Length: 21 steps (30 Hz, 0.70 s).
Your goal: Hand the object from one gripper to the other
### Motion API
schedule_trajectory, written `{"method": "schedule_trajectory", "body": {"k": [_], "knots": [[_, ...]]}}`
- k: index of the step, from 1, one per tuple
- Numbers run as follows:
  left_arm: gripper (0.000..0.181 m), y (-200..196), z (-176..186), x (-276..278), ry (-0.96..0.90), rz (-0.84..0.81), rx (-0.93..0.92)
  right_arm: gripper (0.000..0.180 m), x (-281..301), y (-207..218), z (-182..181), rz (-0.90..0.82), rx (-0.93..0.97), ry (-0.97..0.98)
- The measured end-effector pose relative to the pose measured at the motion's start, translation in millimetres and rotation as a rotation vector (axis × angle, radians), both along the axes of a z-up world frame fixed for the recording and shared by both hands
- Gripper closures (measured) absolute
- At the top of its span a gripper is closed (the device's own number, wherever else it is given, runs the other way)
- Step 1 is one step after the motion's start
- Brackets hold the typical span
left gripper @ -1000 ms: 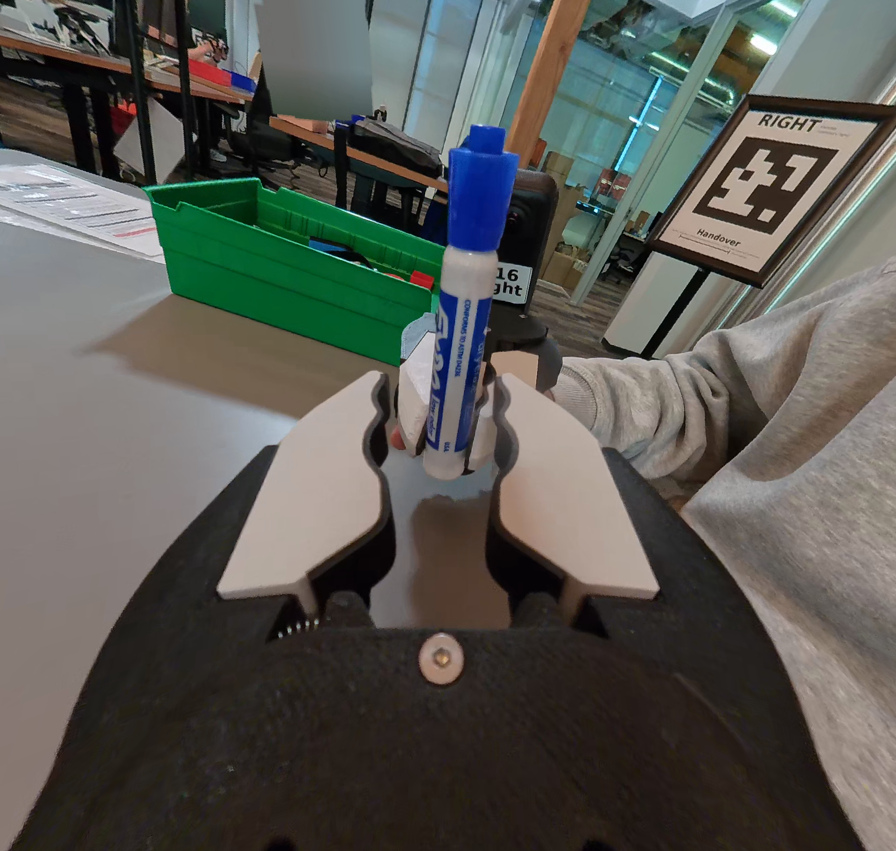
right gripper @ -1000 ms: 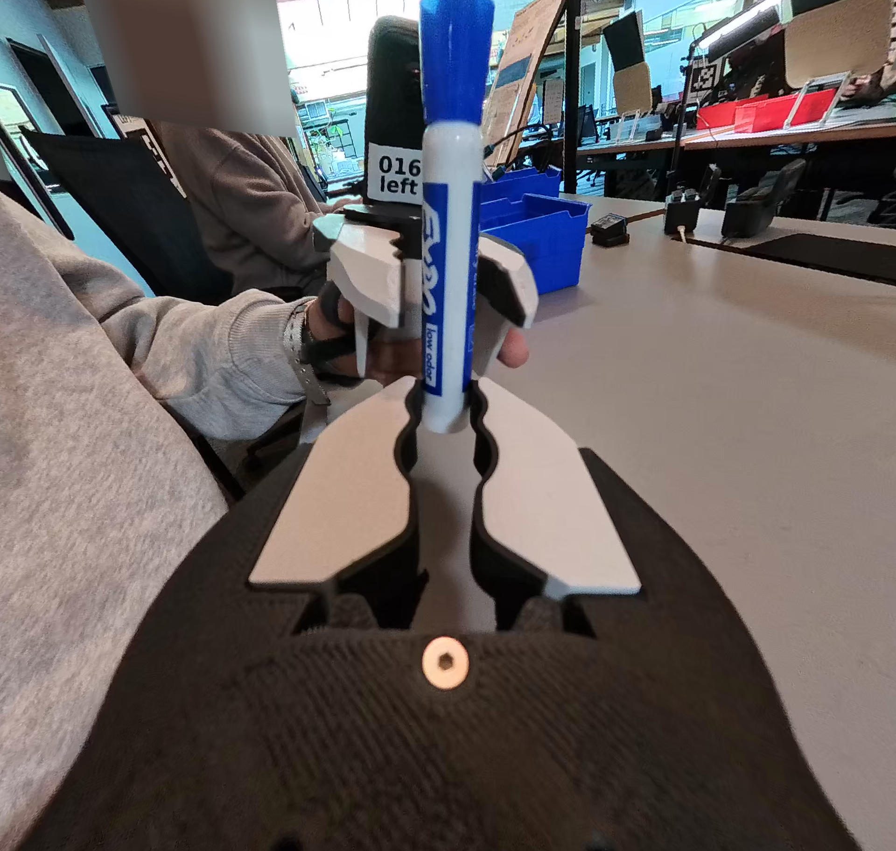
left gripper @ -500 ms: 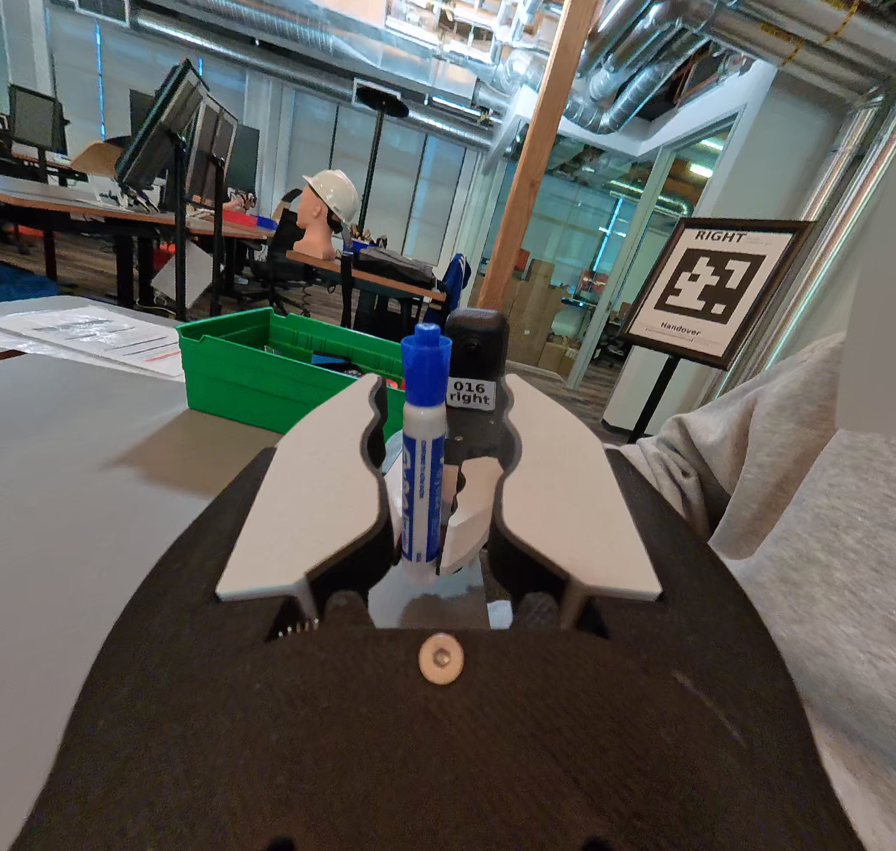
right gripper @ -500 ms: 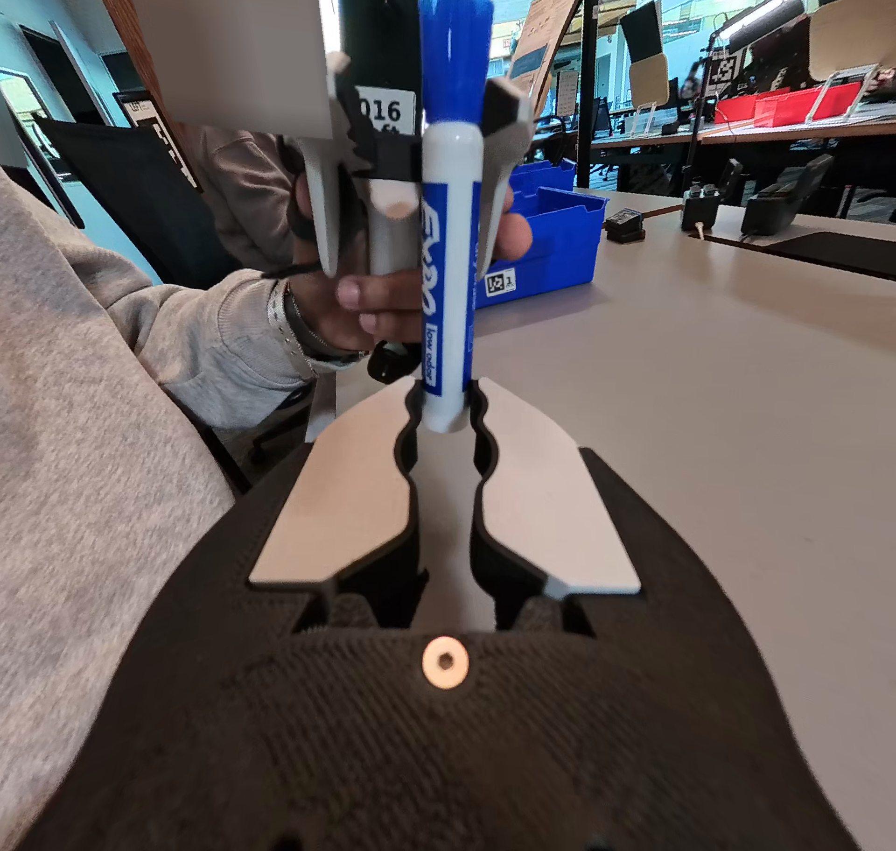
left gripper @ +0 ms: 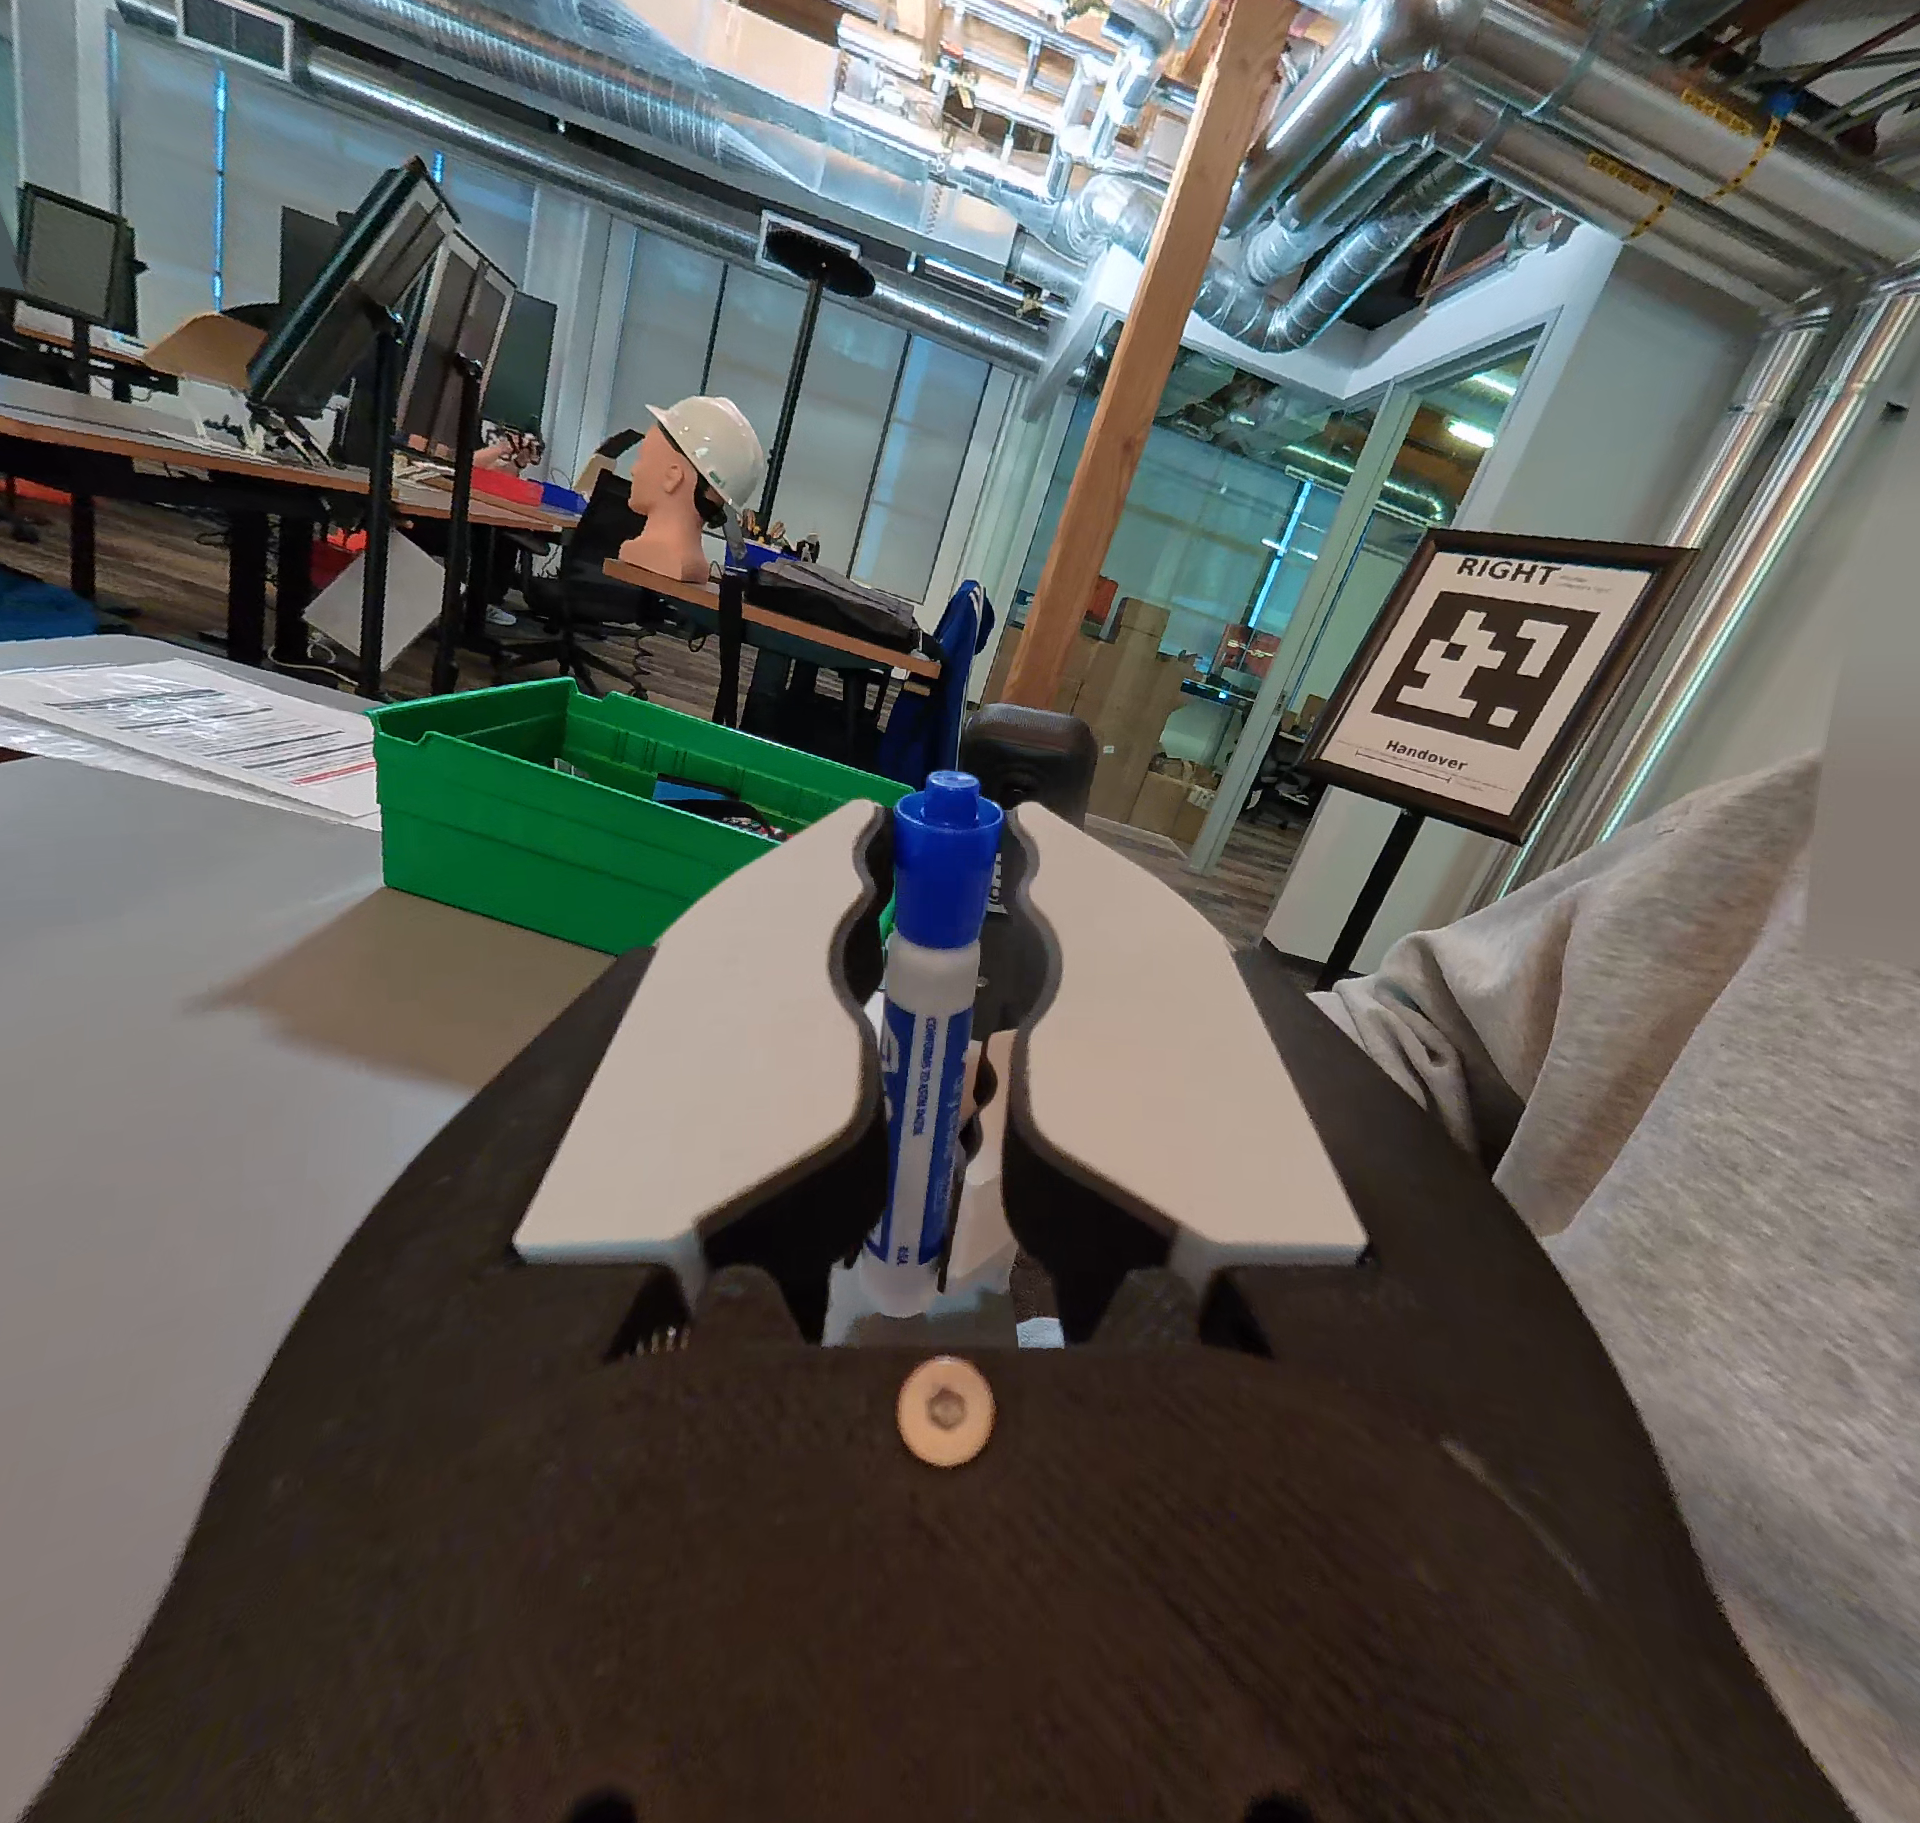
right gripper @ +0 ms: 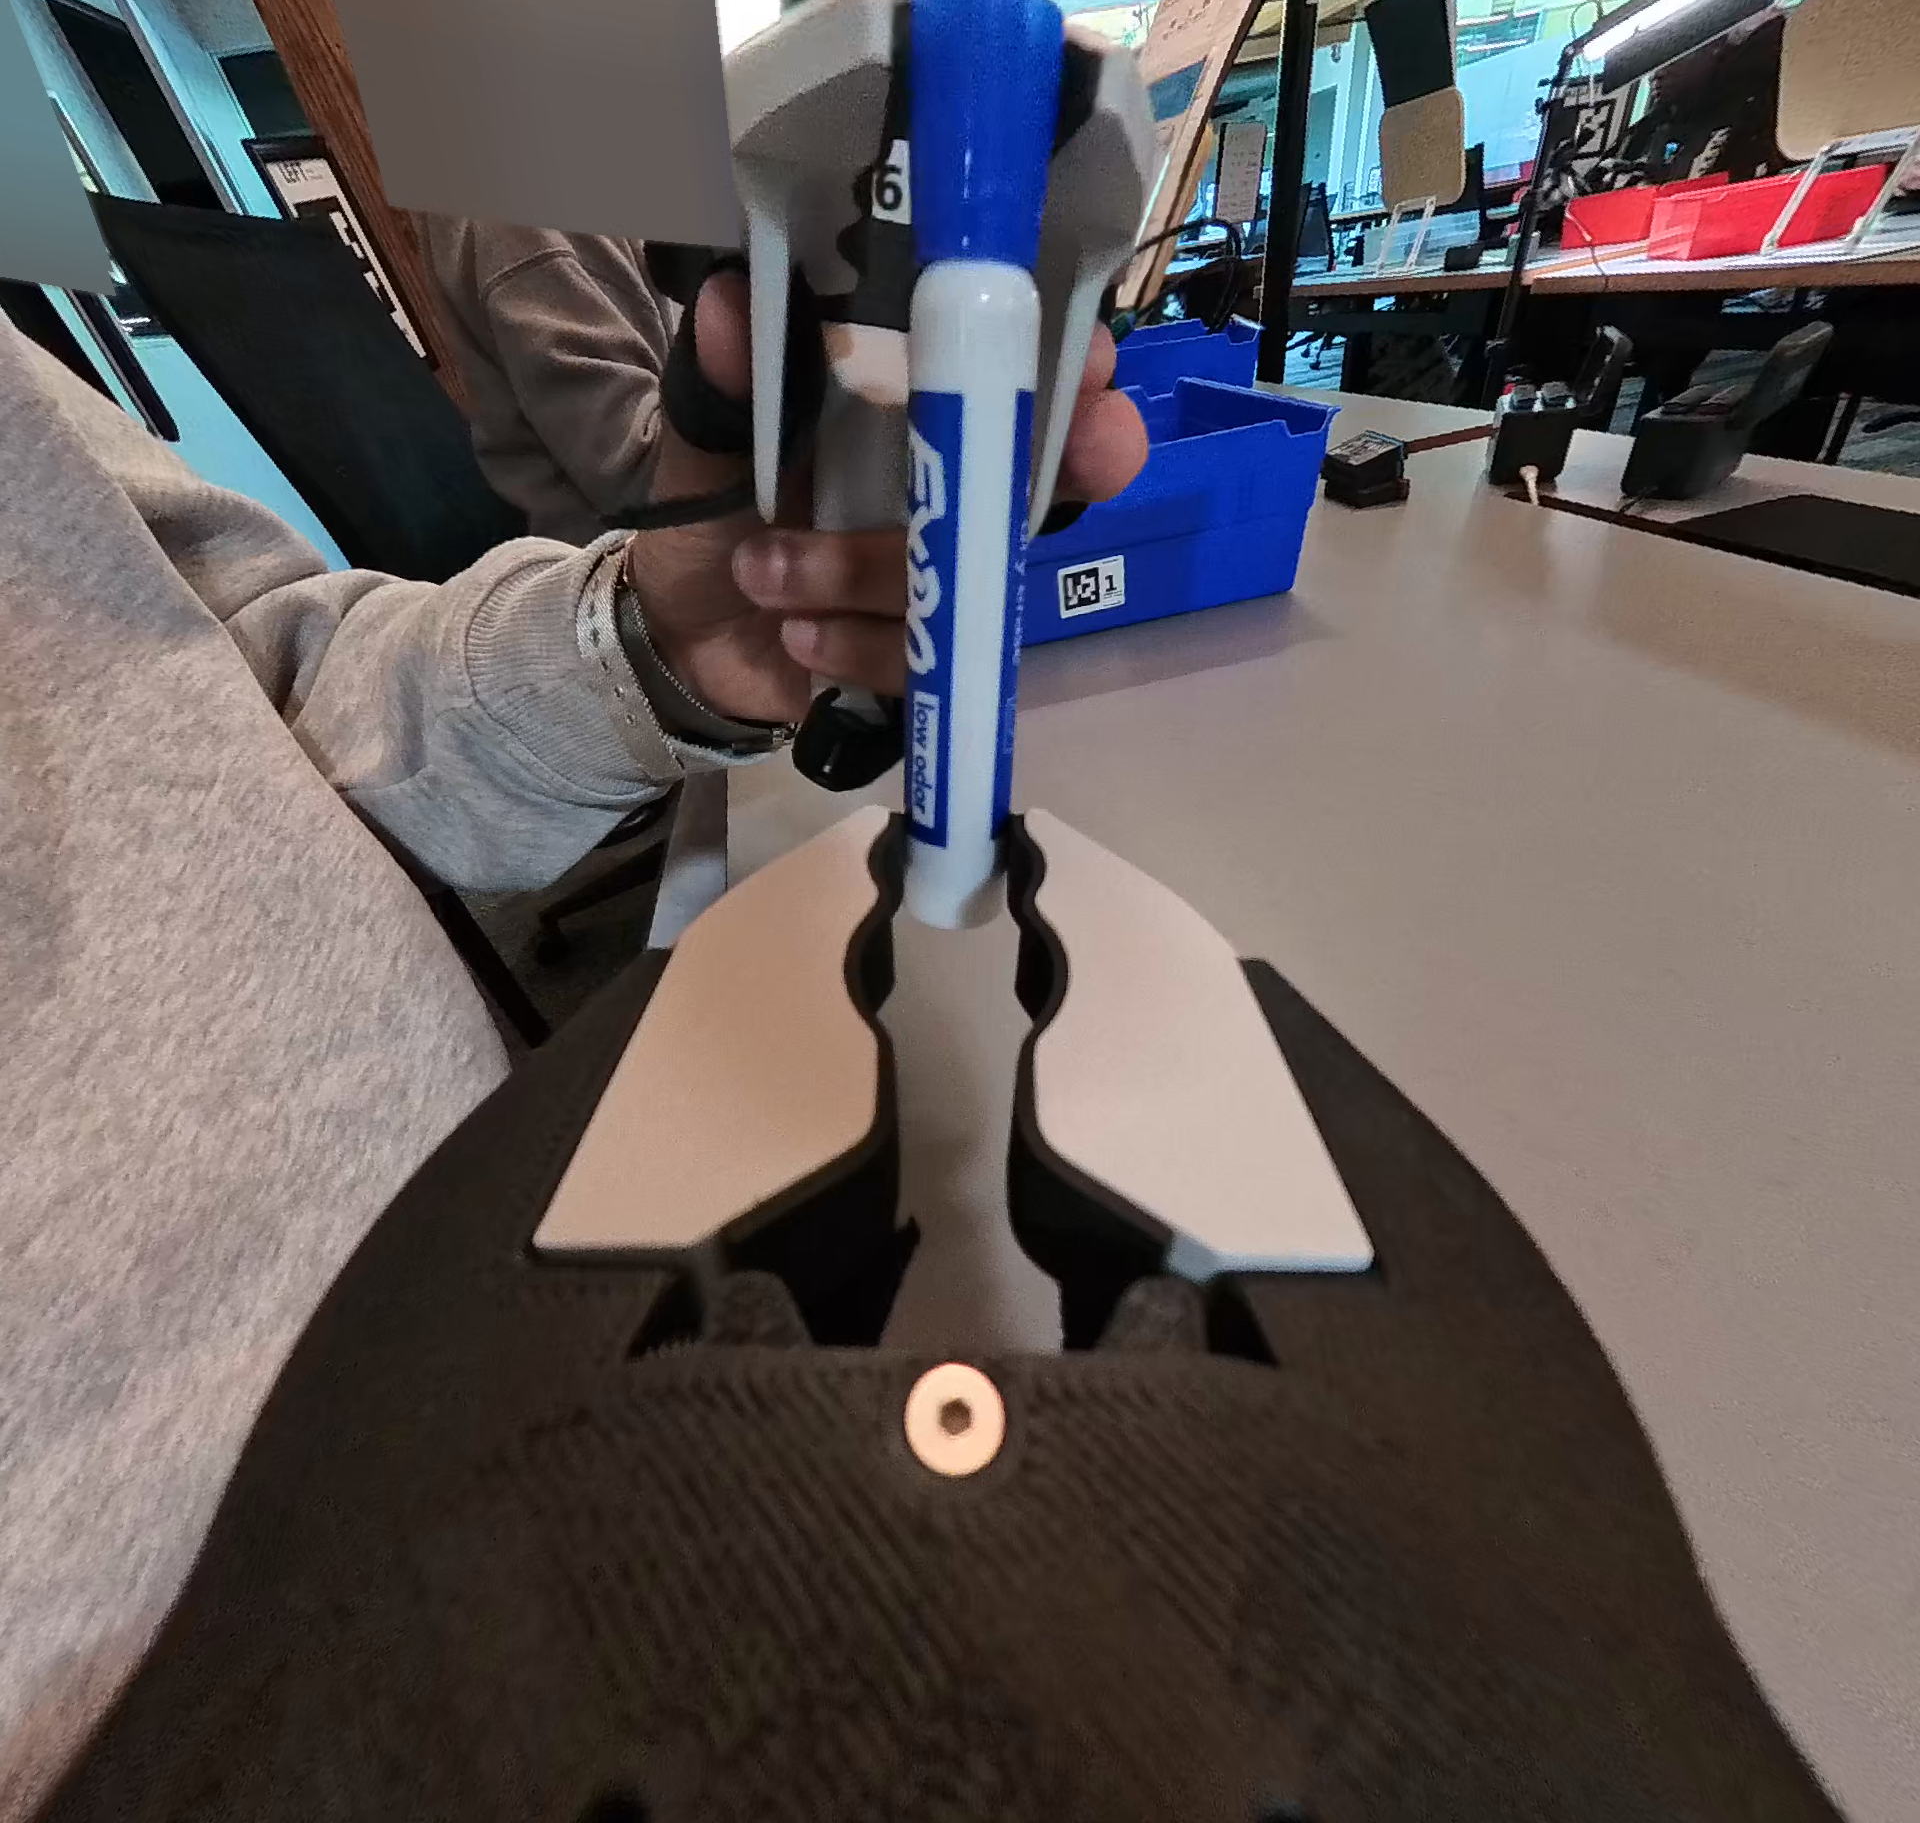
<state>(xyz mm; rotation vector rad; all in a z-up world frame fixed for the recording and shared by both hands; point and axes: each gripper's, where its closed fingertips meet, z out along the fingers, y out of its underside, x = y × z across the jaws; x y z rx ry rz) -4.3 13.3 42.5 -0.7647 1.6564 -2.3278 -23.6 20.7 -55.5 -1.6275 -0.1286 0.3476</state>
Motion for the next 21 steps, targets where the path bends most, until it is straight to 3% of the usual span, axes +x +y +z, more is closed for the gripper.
{"method": "schedule_trajectory", "body": {"k": [6, 11, 15, 21], "knots": [[0.162, -1.8, -2.3, -0.9, -0.005, -0.001, 0.03, 0.158, -2.1, 0.0, -1.6, 0.024, -0.004, 0.022], [0.162, -4.3, -7.5, -0.4, -0.007, 0.001, 0.061, 0.132, 8.4, -4.1, 10.6, -0.004, 0.05, 0.1], [0.162, -7.6, -15.4, 1.0, -0.001, -0.003, 0.076, 0.143, 19.9, -17.1, 34.3, -0.048, 0.165, 0.135], [0.161, -16.0, -28.4, 2.3, 0.021, -0.025, 0.084, 0.148, 20.6, -19.4, 36.9, -0.057, 0.173, 0.125]]}}
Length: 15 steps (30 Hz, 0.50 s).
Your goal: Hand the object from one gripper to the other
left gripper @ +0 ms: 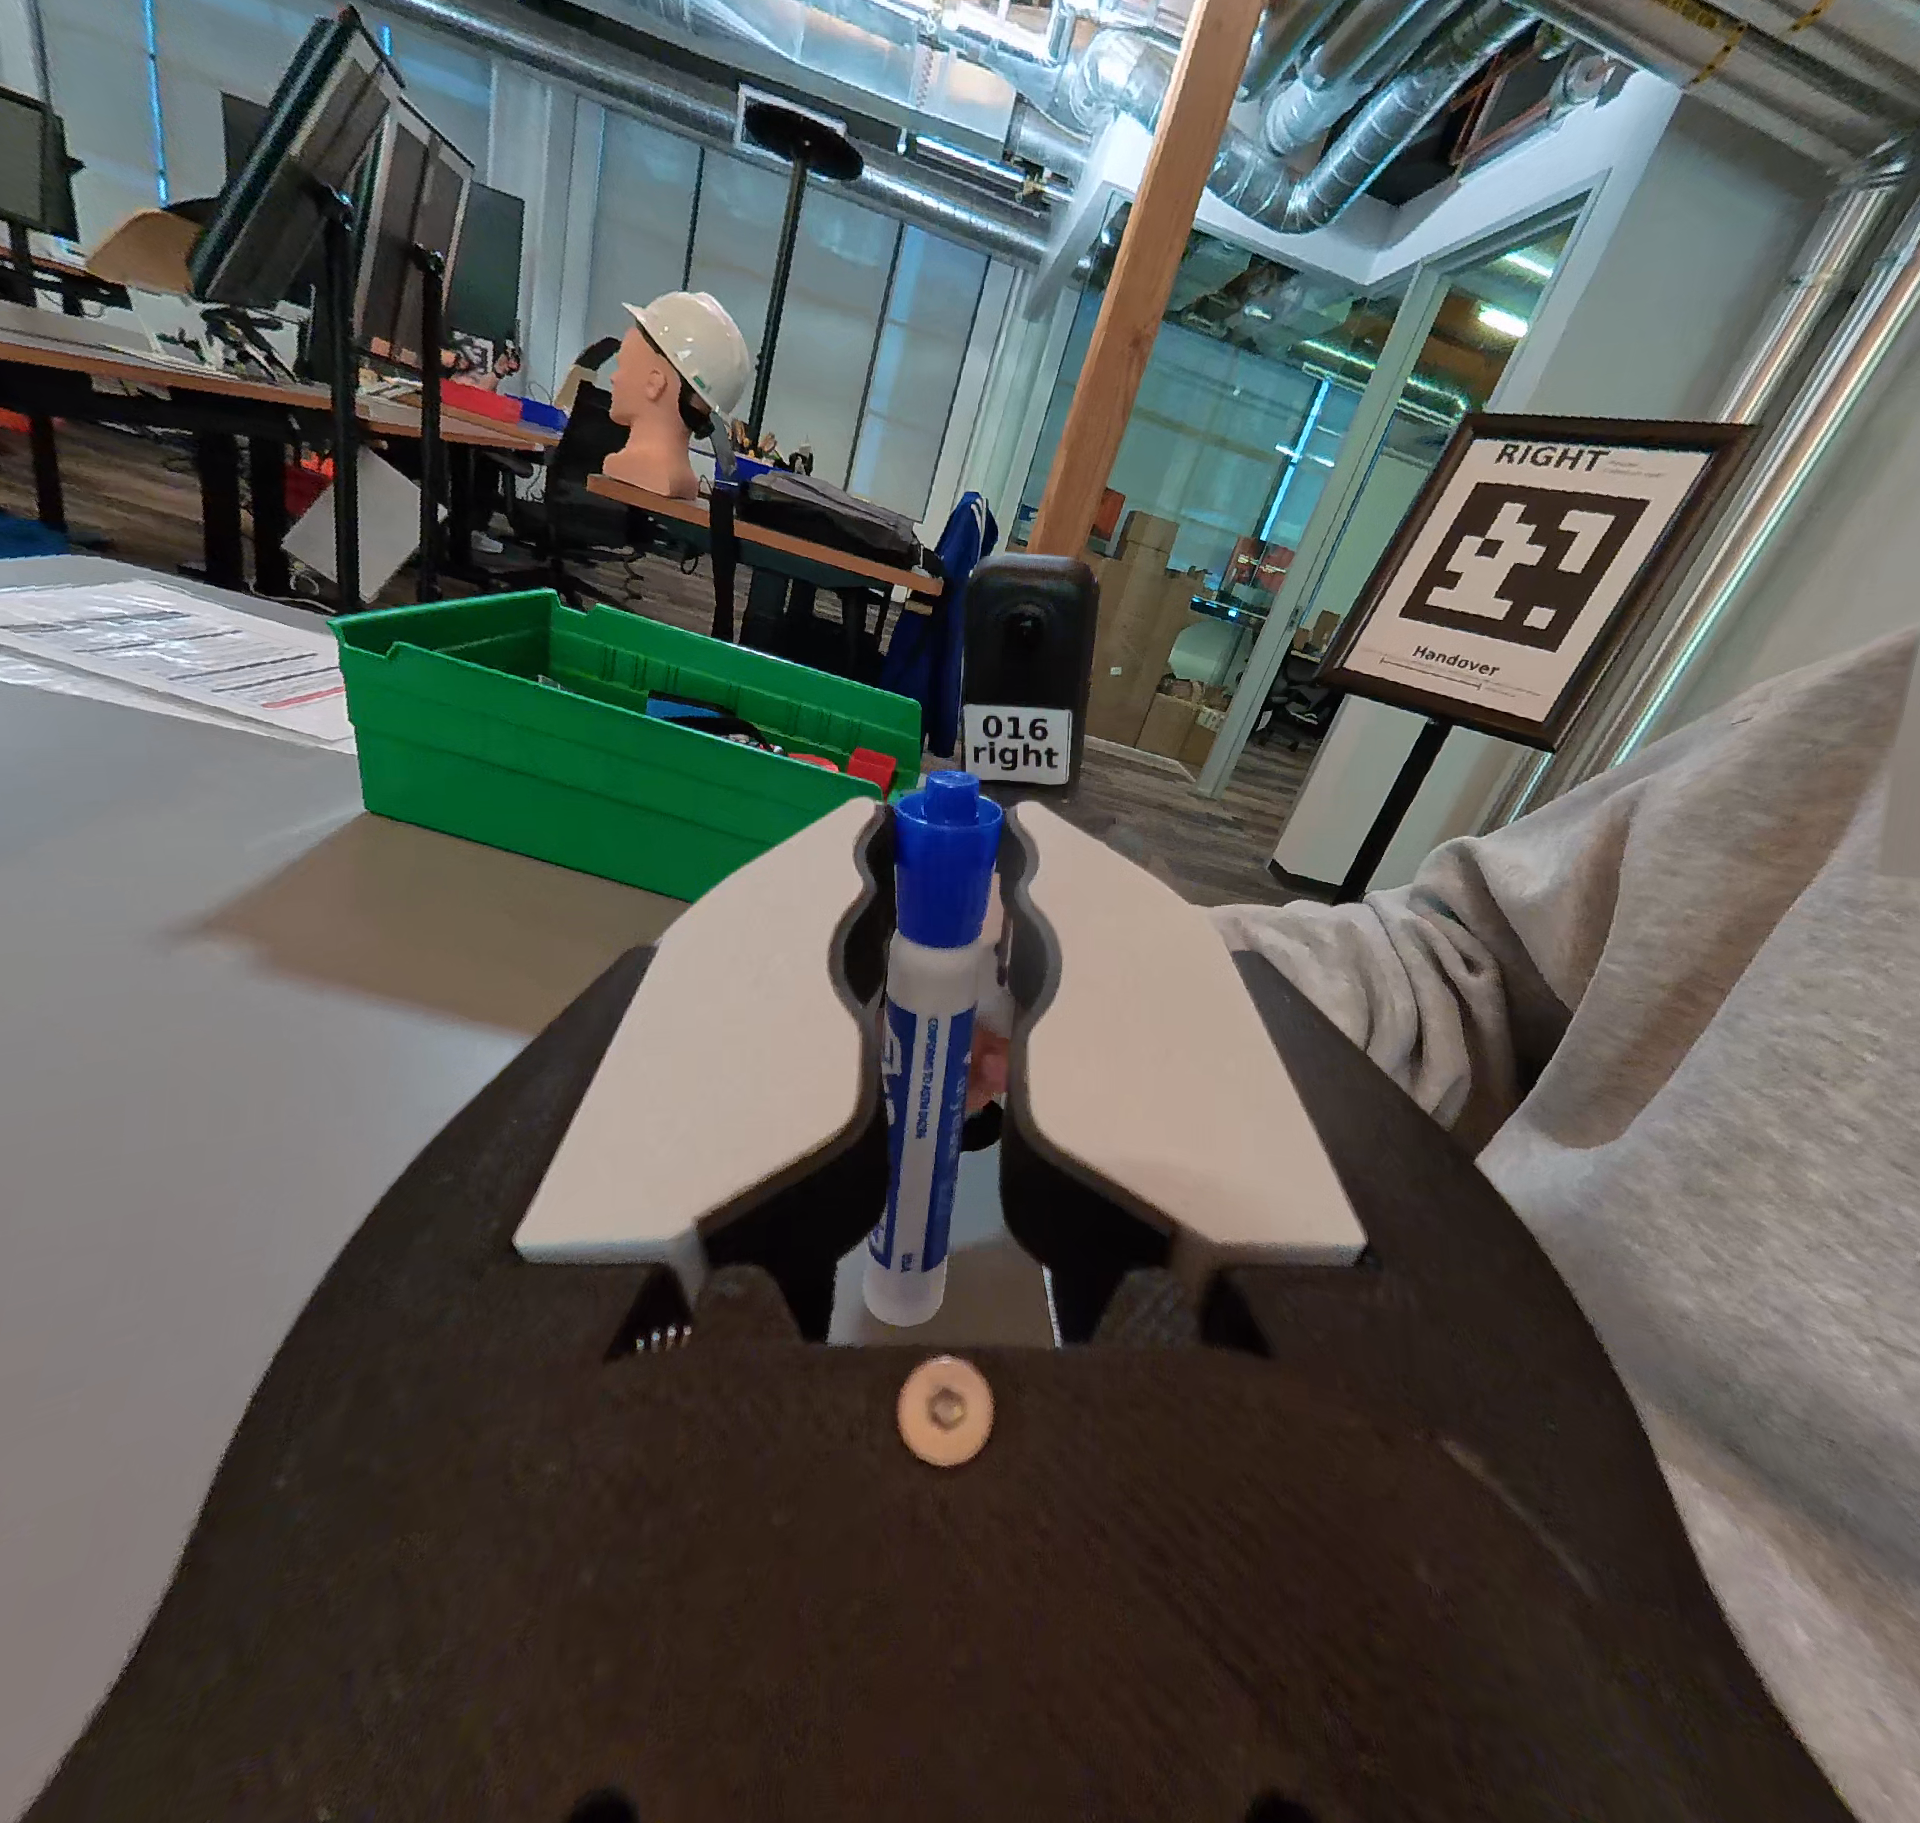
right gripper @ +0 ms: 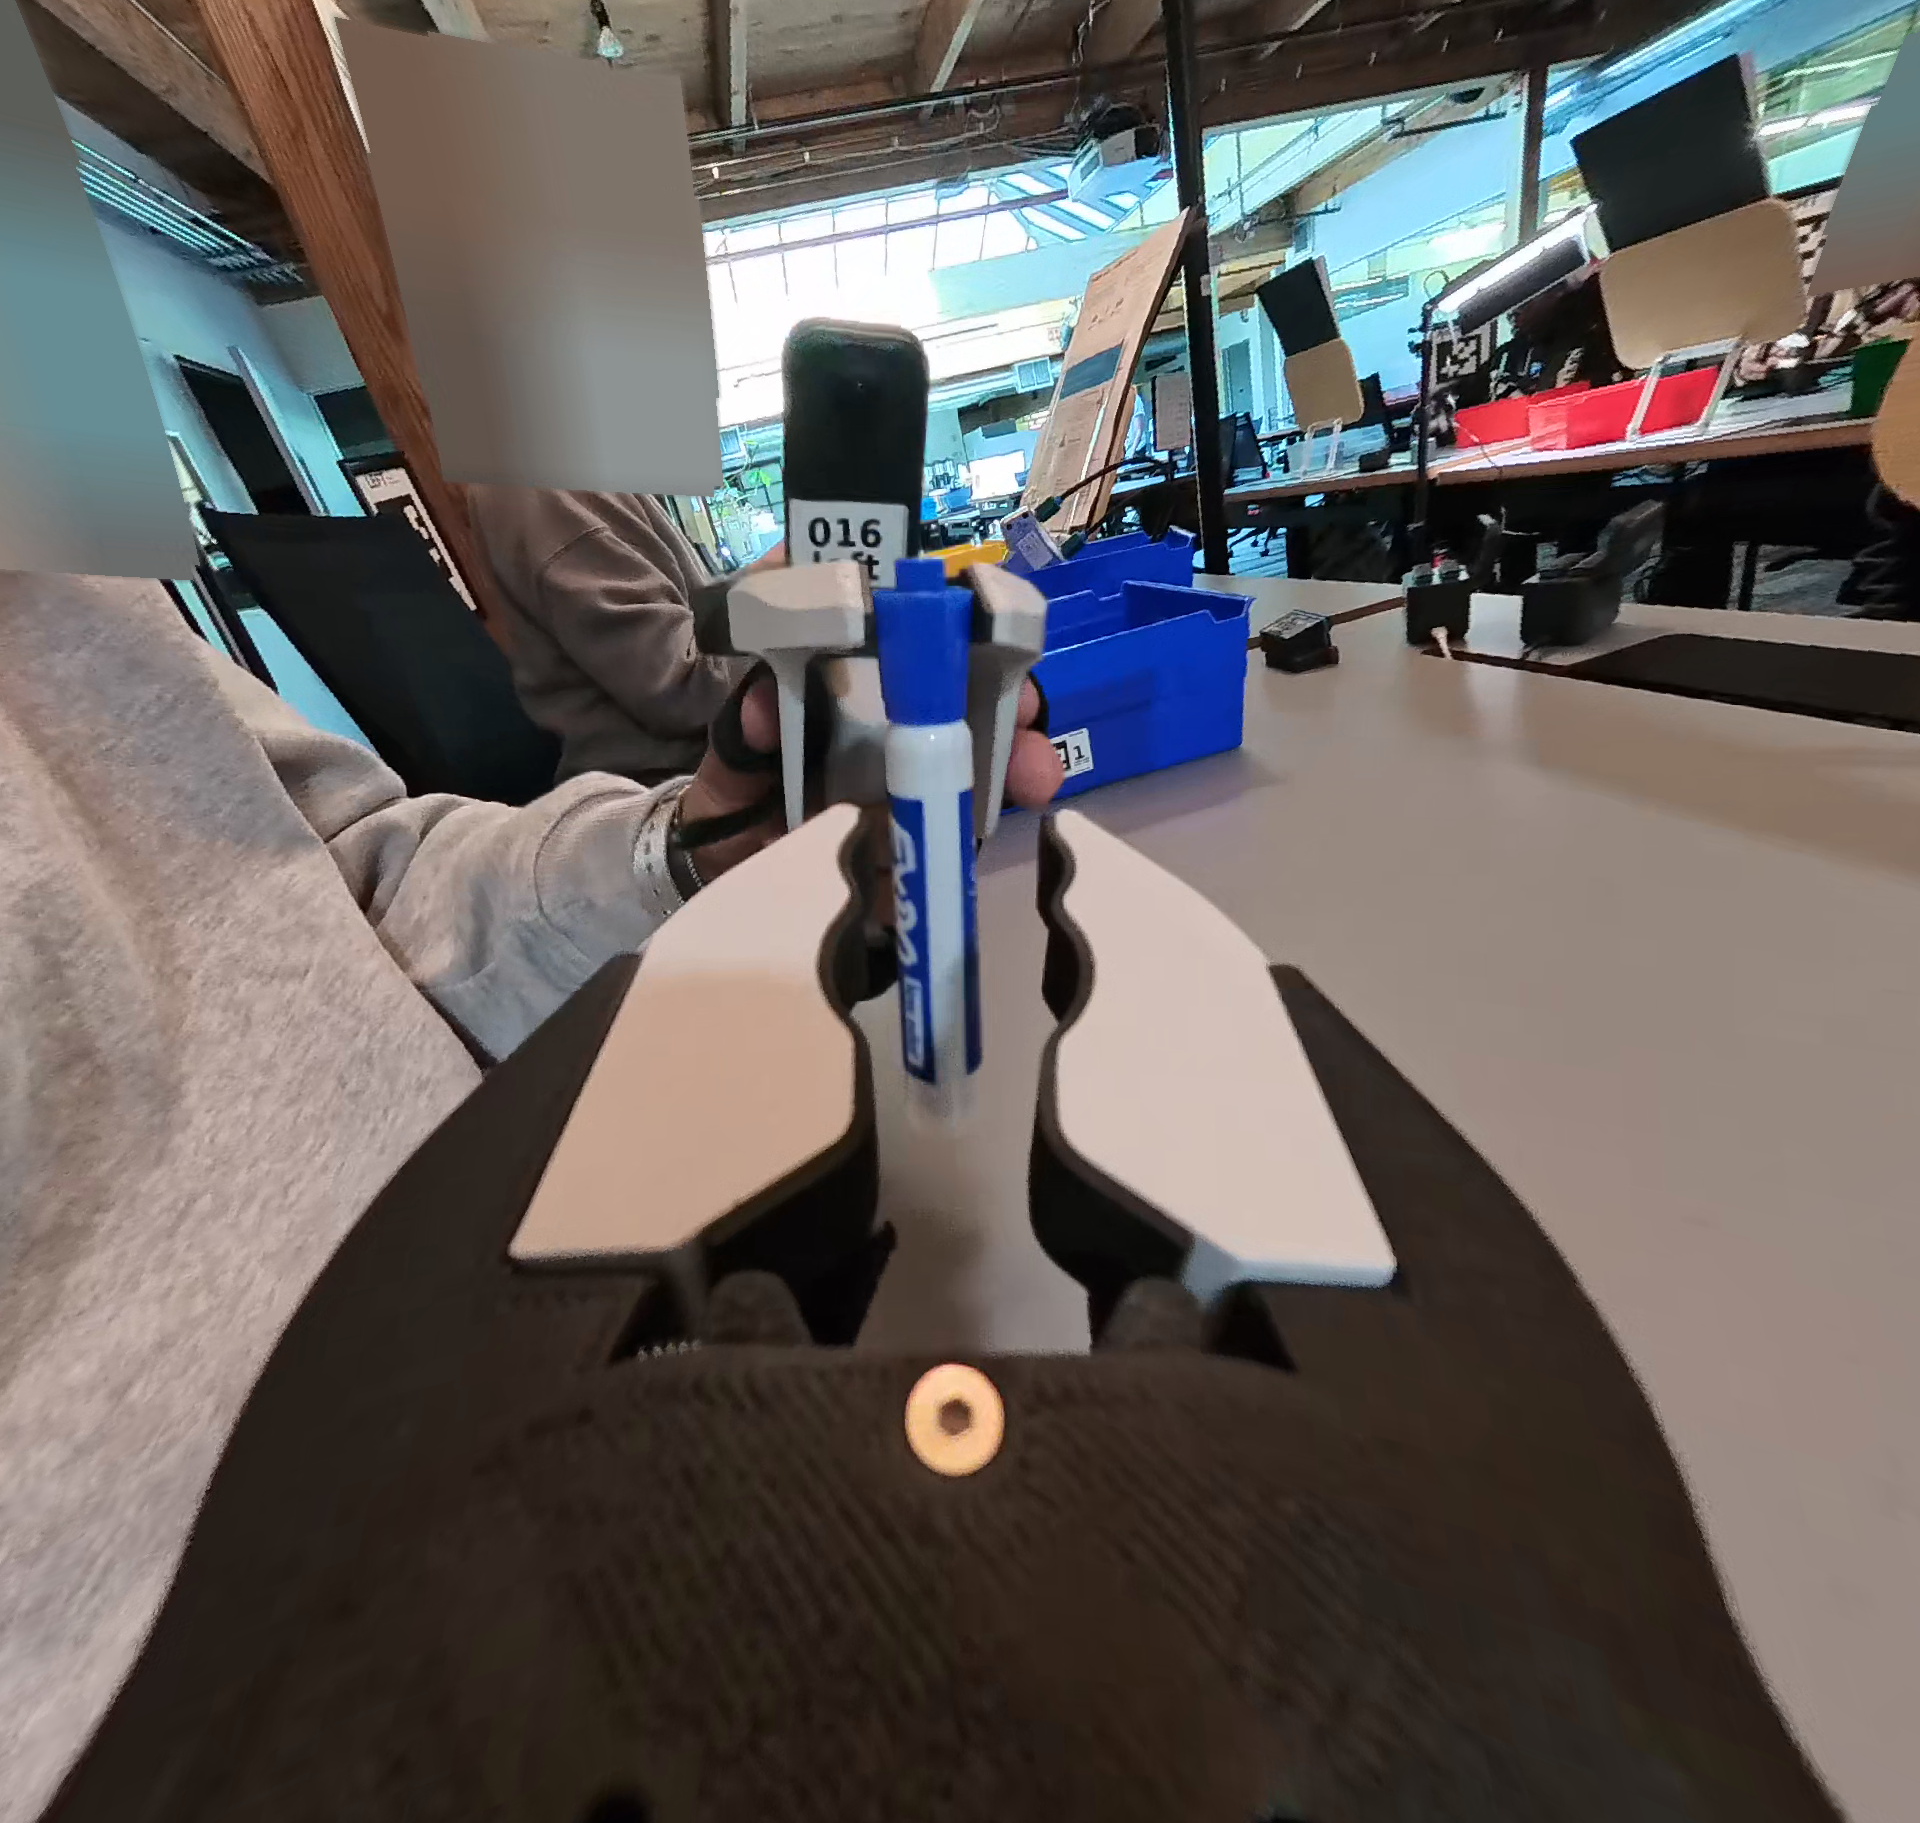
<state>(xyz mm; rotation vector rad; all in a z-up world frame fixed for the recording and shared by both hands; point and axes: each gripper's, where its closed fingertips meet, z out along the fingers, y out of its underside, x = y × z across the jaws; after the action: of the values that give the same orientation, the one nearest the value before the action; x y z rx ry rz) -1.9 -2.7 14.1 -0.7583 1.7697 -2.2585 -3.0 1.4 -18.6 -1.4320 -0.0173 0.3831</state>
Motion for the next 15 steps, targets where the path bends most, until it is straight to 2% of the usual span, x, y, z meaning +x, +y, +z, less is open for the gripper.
{"method": "schedule_trajectory", "body": {"k": [15], "knots": [[0.161, -13.6, -16.7, -0.4, 0.024, -0.034, 0.02, 0.159, -8.1, 4.0, -5.7, 0.018, -0.032, -0.049]]}}
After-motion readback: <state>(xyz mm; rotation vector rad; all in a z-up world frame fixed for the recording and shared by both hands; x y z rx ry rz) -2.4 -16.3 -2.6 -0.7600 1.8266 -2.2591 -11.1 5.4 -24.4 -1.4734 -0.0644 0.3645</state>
